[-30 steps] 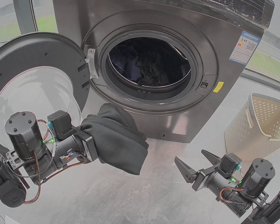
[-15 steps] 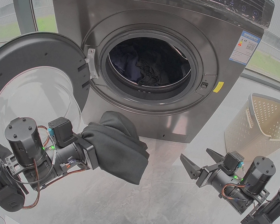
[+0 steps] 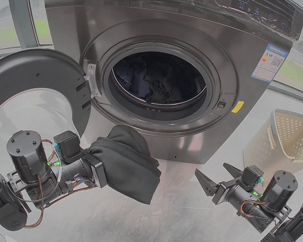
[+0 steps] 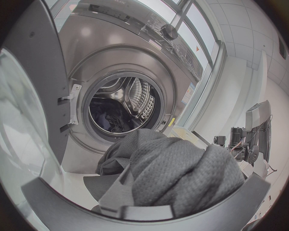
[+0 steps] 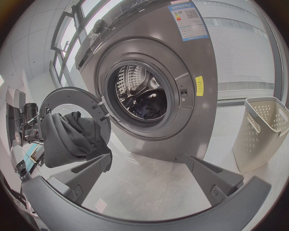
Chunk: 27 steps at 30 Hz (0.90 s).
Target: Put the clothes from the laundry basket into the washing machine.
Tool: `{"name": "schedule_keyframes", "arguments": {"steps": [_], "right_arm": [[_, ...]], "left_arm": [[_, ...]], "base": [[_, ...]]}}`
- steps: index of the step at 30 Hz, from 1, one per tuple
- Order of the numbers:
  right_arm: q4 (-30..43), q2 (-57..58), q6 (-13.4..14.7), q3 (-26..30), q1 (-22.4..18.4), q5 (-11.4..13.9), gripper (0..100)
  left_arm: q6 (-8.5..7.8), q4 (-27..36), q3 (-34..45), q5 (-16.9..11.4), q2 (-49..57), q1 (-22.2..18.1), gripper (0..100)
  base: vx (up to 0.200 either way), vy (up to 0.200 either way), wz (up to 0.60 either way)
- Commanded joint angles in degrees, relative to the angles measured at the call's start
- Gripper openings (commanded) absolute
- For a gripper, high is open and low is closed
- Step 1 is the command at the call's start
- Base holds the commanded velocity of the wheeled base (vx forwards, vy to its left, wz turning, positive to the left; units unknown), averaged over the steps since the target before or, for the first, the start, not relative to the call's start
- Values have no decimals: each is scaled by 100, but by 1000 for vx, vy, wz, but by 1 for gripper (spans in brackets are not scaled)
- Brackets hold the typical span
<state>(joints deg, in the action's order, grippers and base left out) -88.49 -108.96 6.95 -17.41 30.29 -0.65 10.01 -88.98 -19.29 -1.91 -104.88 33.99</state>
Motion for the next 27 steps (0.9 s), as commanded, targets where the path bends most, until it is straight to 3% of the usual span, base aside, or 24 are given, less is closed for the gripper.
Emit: {"name": "schedule_keyframes", "arguments": {"steps": [1,16,21,27], "right_arm": [[-1,-29,-1,18,29,-6,100],[-1,-64,-9,255,82,-6,100],[-1,-64,-9,326,135,-6,100],[-1,-20,17,475,618,-50,100]], "left_arm": [[1,-14,13,-2,-24,11,0],[1,-14,39,7,-77,126,0],[-16,-14,48,42,-174,205,0],[-8,-14,-137,68,-191,460,0]], "base": [[200,0,0],[200,0,0],[0,0,0],[0,0,0]]}}
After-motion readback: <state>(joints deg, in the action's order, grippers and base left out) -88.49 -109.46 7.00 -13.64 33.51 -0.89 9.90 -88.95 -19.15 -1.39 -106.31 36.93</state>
